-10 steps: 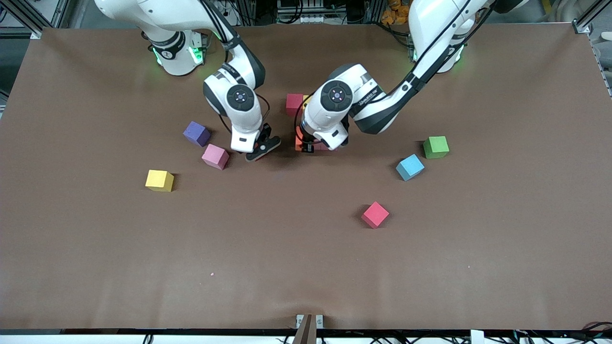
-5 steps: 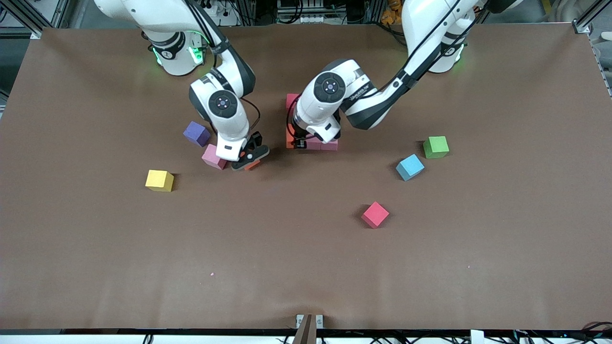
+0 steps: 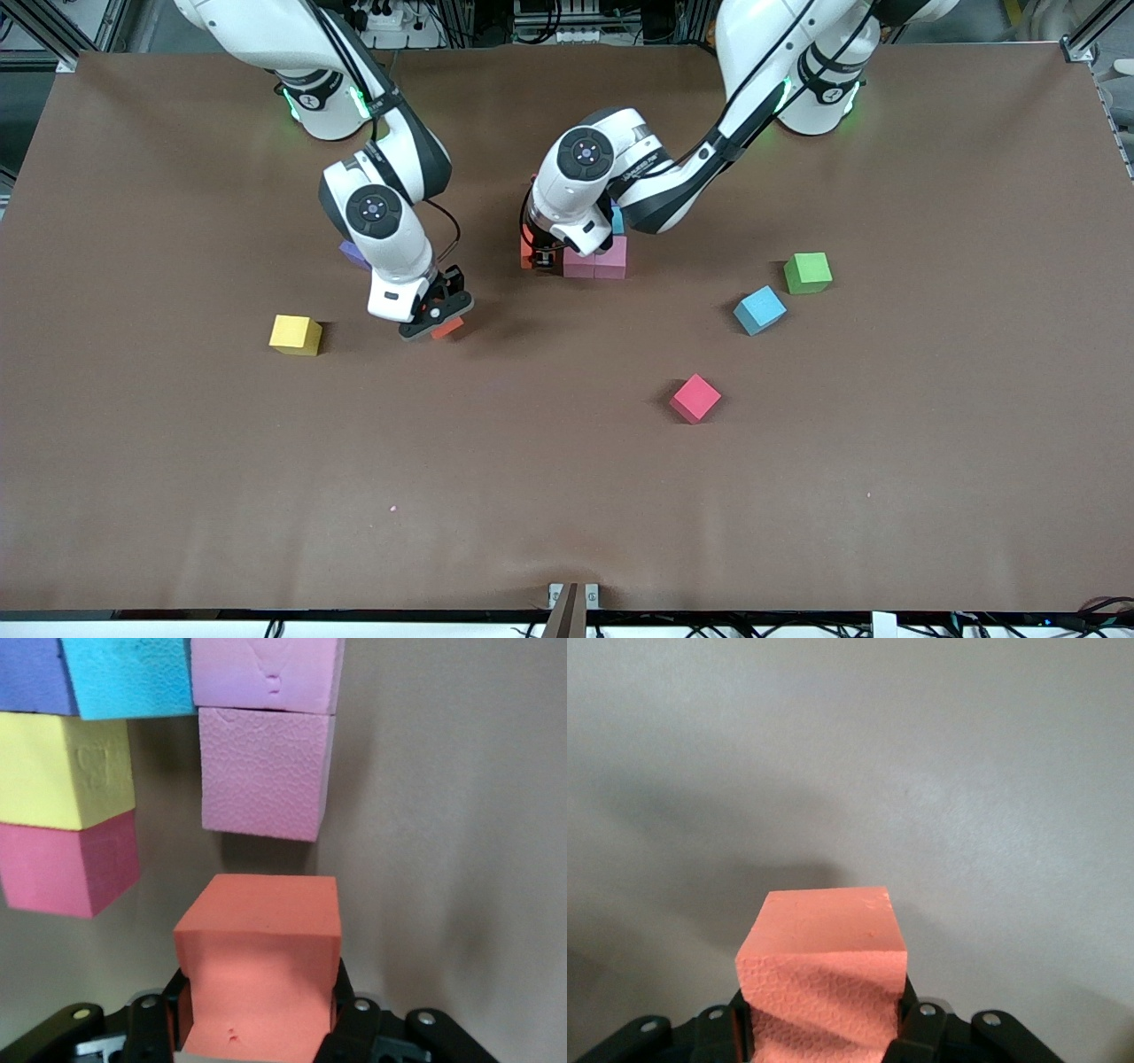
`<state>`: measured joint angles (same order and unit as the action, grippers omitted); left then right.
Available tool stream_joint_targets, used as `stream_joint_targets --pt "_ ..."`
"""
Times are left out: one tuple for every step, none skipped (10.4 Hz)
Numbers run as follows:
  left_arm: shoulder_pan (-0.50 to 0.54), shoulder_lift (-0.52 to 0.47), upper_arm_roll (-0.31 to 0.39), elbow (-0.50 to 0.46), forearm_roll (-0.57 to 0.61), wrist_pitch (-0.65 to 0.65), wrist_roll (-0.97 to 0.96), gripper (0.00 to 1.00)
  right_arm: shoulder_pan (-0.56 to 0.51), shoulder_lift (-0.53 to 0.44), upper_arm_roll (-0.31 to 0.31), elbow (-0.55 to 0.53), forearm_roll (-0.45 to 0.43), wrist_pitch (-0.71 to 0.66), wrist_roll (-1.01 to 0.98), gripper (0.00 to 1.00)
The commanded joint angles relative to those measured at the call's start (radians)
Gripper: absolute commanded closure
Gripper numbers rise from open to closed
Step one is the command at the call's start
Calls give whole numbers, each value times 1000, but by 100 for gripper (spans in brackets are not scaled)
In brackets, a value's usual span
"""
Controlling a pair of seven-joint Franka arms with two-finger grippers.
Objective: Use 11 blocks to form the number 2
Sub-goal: 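Grasp the orange cube with the right gripper and open the left gripper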
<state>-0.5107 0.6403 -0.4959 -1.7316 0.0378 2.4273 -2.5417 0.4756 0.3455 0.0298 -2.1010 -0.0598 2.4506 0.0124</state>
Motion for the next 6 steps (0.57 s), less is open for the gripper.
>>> stream_joint_targets --pt "-40 7 39 0 -1 44 -22 74 -26 18 13 42 -3 -25 -12 74" --pt "-43 7 39 -2 1 47 -22 74 -31 18 13 50 -2 -39 -11 74" --pt "-45 10 40 -5 13 47 -22 74 -31 24 15 52 -2 -41 -11 74" --pt "-46 18 40 -6 52 49 -25 74 -29 24 15 52 -2 -42 -9 74" --pt "-54 27 40 -11 69 49 -34 74 -28 24 15 52 -2 -42 -9 74" --pt "-54 28 40 -16 76 64 -37 74 -28 24 15 52 -2 -42 -8 74"
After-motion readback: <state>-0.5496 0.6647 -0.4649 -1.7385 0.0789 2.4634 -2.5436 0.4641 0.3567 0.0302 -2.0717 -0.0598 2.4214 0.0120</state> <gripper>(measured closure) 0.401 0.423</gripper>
